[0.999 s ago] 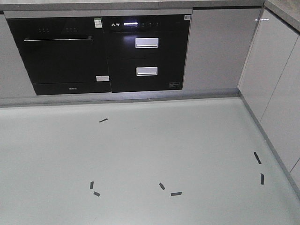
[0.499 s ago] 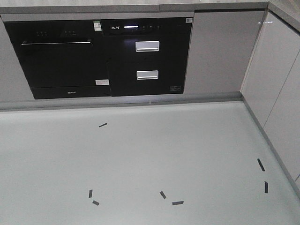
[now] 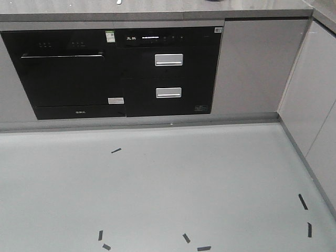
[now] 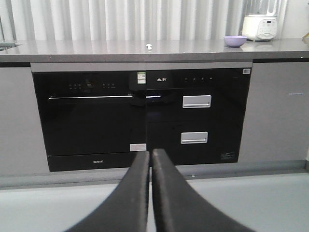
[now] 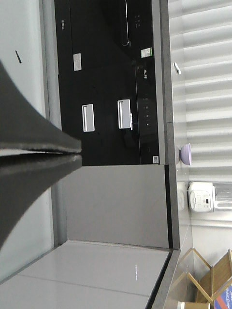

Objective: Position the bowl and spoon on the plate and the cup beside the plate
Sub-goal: 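Drive the base toward the counter holding the green spoon and lavender bowl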

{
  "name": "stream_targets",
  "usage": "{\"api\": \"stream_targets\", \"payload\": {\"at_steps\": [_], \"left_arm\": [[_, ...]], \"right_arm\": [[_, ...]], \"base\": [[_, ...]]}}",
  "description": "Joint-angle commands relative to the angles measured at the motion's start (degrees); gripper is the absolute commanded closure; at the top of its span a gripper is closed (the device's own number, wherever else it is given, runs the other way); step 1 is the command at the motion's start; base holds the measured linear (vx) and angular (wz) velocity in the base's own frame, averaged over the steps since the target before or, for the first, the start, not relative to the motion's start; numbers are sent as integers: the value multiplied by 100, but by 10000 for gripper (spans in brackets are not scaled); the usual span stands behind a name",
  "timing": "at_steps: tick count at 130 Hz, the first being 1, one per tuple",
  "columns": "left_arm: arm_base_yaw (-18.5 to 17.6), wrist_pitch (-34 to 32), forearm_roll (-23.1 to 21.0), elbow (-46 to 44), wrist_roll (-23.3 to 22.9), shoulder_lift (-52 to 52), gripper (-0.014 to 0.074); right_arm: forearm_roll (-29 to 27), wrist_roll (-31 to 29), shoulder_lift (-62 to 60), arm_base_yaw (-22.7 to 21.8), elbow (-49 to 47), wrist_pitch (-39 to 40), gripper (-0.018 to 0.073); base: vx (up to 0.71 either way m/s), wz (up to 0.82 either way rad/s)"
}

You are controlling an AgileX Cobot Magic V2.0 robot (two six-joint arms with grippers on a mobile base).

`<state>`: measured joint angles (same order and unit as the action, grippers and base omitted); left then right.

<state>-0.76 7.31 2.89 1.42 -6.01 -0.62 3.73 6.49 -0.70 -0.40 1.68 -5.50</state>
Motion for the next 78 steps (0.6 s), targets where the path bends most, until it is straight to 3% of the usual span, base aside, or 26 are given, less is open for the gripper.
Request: {"api": "stream_targets", "payload": {"at_steps": [1, 78], "left_arm": [[-9, -404, -59, 53, -17, -90, 603], [-9, -404, -59, 53, -17, -90, 603]], "right_arm": [[21, -33, -12, -30, 34, 431, 568], [21, -33, -12, -30, 34, 431, 568]], "base": [[19, 7], [17, 0]]}}
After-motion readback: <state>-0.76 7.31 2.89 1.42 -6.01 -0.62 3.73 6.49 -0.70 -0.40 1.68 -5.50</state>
